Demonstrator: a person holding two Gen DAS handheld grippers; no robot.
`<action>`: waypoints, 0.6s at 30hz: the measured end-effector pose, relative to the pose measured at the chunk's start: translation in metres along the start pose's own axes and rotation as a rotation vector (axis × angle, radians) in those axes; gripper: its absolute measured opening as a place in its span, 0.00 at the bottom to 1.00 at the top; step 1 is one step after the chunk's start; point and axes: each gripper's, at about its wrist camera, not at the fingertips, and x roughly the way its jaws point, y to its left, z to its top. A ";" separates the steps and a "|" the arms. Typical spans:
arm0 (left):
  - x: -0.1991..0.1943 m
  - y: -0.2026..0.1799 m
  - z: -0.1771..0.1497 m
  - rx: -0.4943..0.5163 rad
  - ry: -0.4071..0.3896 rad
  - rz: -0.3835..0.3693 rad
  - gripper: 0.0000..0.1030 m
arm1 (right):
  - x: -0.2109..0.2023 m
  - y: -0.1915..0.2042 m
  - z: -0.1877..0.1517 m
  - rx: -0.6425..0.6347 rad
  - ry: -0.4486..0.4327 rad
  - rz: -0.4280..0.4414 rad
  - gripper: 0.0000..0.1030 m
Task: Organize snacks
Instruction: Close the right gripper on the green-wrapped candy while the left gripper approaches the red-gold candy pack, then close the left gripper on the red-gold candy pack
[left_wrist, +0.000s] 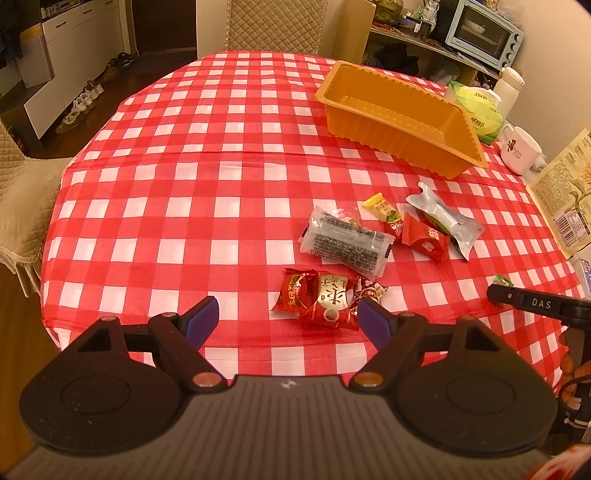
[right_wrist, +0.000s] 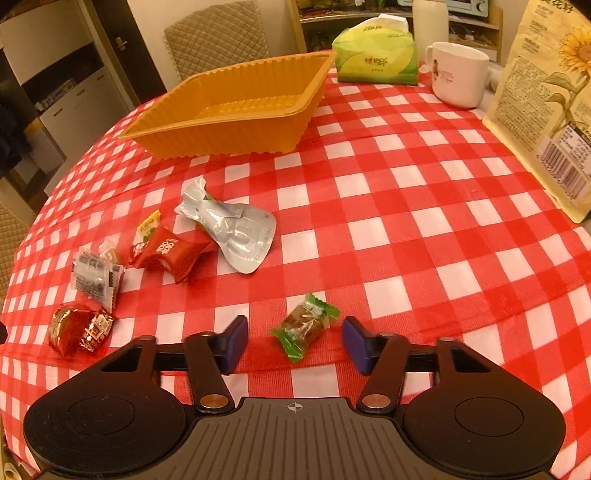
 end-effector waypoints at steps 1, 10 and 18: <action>0.000 0.000 0.000 0.000 0.000 0.000 0.78 | 0.002 0.000 0.001 -0.003 0.001 -0.001 0.48; 0.009 -0.009 -0.005 0.024 0.008 -0.006 0.77 | 0.011 0.012 0.002 -0.118 -0.025 -0.038 0.33; 0.019 -0.019 -0.004 0.063 -0.001 -0.047 0.63 | 0.012 0.017 0.000 -0.209 -0.019 -0.019 0.20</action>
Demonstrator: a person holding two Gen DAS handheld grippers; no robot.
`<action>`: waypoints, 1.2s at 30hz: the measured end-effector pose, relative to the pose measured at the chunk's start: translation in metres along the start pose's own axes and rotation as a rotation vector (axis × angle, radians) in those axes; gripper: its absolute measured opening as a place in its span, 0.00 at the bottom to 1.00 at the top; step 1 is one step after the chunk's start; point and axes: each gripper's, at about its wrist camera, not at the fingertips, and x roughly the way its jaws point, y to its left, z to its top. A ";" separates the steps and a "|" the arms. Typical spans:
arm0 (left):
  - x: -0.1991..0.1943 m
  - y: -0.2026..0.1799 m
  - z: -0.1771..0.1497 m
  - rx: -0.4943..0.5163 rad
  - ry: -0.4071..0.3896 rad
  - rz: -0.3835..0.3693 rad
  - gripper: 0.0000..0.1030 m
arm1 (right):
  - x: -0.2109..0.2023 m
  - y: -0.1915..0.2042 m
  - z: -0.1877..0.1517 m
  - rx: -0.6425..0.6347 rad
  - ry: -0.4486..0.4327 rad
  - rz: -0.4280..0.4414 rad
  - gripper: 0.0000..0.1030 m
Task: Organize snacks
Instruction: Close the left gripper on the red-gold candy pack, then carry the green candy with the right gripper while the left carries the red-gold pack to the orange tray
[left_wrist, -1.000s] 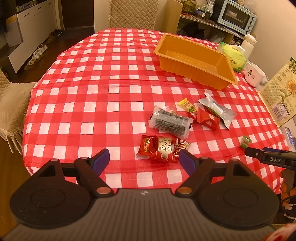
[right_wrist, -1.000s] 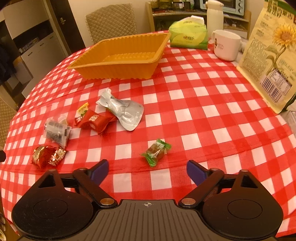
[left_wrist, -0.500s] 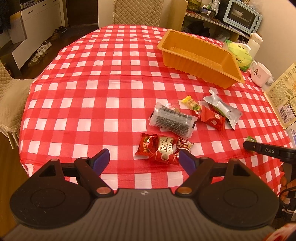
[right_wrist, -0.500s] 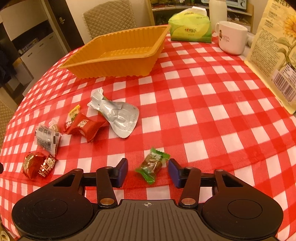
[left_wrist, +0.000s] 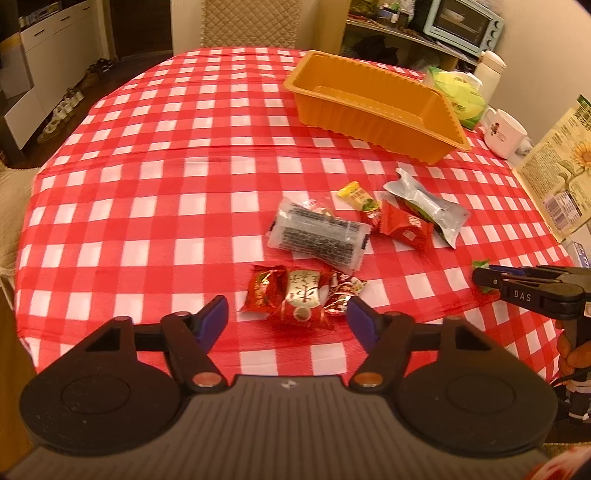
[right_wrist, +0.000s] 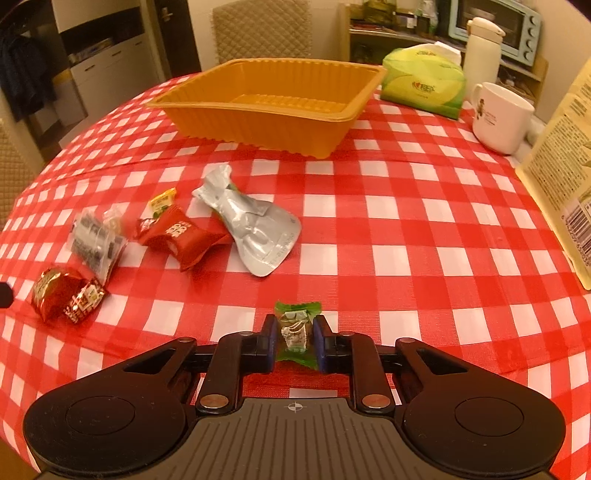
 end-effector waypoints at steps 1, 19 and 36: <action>0.002 -0.002 0.000 0.007 -0.001 -0.005 0.61 | -0.001 0.000 0.000 -0.002 0.000 0.004 0.20; 0.046 -0.018 0.011 0.100 0.059 -0.036 0.30 | -0.023 -0.005 0.010 0.028 -0.020 0.049 0.20; 0.048 -0.015 0.005 0.090 0.074 -0.003 0.19 | -0.029 -0.011 0.014 0.035 -0.030 0.081 0.20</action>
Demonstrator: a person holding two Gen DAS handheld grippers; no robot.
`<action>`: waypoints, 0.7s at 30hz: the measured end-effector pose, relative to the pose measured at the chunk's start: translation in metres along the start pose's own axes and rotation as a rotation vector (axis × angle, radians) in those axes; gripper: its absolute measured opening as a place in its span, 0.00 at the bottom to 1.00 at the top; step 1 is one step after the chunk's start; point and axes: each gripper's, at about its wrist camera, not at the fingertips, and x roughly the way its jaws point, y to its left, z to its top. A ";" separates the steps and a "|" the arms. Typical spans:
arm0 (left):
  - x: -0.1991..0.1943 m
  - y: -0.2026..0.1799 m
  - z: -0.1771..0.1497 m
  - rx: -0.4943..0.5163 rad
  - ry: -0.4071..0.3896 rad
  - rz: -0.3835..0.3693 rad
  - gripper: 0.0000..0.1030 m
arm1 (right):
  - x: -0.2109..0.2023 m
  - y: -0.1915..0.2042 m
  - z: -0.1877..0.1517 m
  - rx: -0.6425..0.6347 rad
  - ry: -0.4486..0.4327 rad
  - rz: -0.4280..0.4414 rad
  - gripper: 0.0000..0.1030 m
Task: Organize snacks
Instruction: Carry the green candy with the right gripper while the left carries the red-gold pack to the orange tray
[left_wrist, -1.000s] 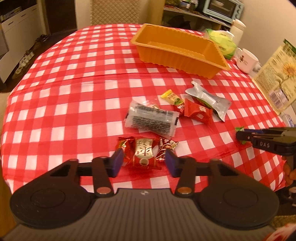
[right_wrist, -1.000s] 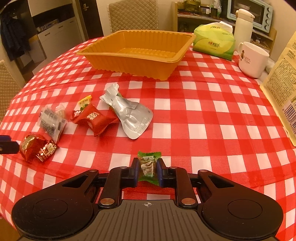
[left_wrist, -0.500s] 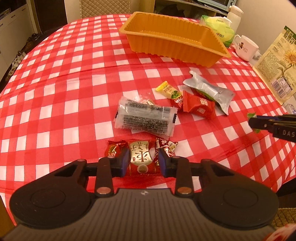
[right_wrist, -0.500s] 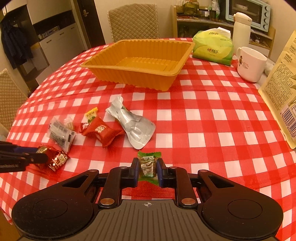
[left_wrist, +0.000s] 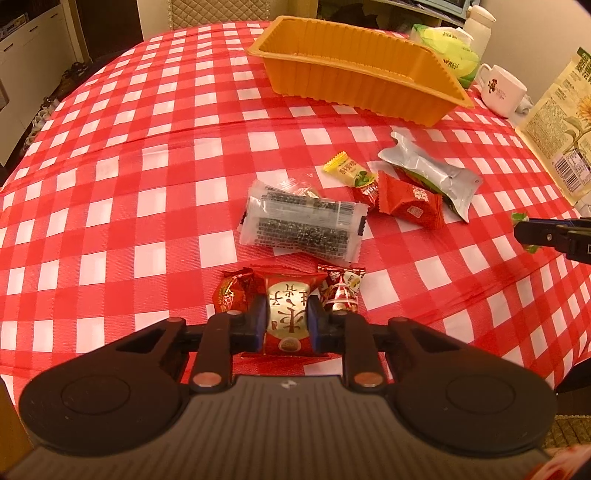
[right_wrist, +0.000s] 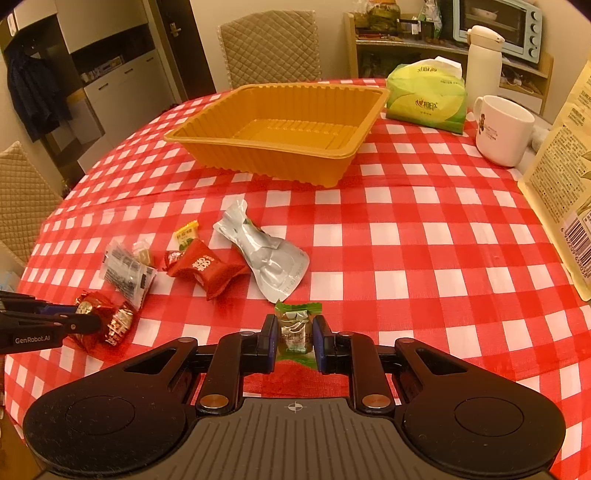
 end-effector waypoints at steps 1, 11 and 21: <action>-0.003 0.001 0.000 -0.003 -0.005 -0.001 0.19 | -0.001 -0.001 0.001 0.000 -0.001 0.005 0.20; -0.040 -0.002 0.016 -0.022 -0.090 -0.017 0.19 | -0.004 -0.012 0.019 0.025 -0.013 0.071 0.20; -0.049 -0.025 0.075 -0.017 -0.192 -0.052 0.19 | -0.003 -0.023 0.065 0.020 -0.081 0.167 0.20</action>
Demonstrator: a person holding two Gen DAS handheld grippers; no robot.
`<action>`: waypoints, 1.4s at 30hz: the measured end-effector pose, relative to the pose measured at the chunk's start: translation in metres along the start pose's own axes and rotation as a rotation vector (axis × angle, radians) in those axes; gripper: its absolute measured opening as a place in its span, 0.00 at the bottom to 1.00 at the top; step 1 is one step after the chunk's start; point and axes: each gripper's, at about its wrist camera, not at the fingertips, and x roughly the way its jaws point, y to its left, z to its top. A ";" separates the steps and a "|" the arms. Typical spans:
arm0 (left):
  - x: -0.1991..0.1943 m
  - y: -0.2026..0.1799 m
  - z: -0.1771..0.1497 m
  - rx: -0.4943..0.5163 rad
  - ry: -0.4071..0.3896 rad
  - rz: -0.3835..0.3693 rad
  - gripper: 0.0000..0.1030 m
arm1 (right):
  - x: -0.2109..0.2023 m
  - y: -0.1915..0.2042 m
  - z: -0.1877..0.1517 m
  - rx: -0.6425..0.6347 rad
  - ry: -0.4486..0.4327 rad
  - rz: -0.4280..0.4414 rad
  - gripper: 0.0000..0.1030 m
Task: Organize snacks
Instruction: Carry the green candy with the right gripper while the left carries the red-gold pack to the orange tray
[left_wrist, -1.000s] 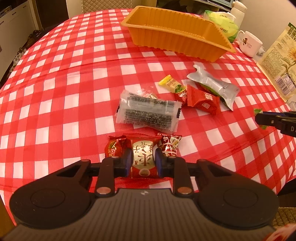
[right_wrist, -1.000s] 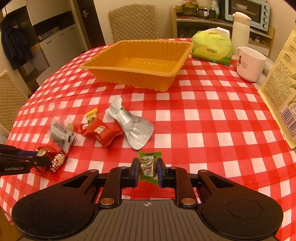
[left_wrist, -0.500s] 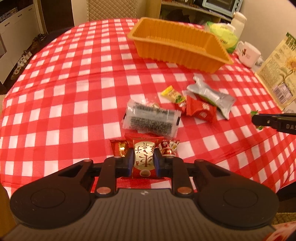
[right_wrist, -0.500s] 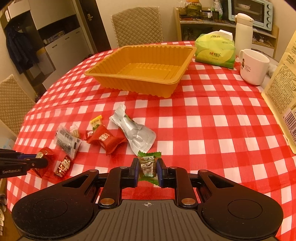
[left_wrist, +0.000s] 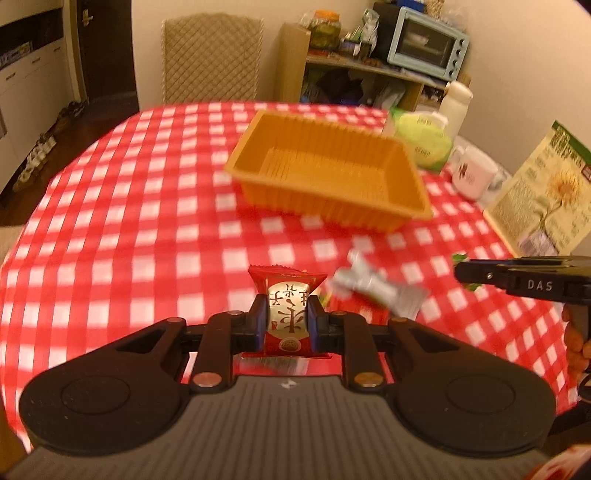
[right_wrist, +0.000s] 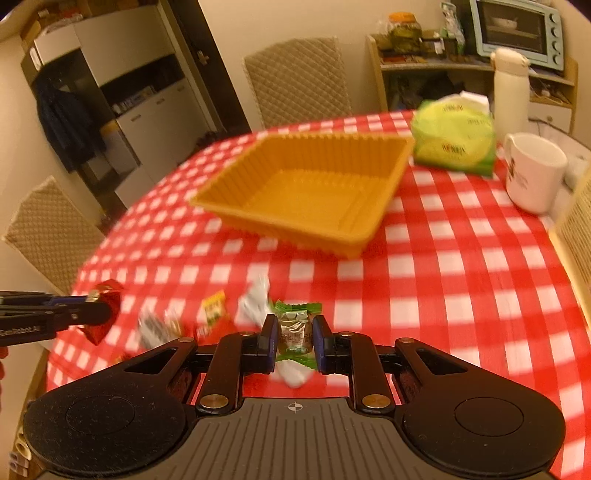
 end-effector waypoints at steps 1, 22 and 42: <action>0.002 -0.003 0.007 0.001 -0.010 -0.004 0.19 | 0.001 -0.002 0.006 0.001 -0.010 0.011 0.20; 0.115 -0.038 0.156 0.123 -0.057 -0.092 0.19 | 0.055 -0.034 0.122 0.159 -0.141 0.008 0.20; 0.215 -0.021 0.166 0.093 0.091 -0.141 0.20 | 0.110 -0.054 0.127 0.273 -0.070 -0.097 0.20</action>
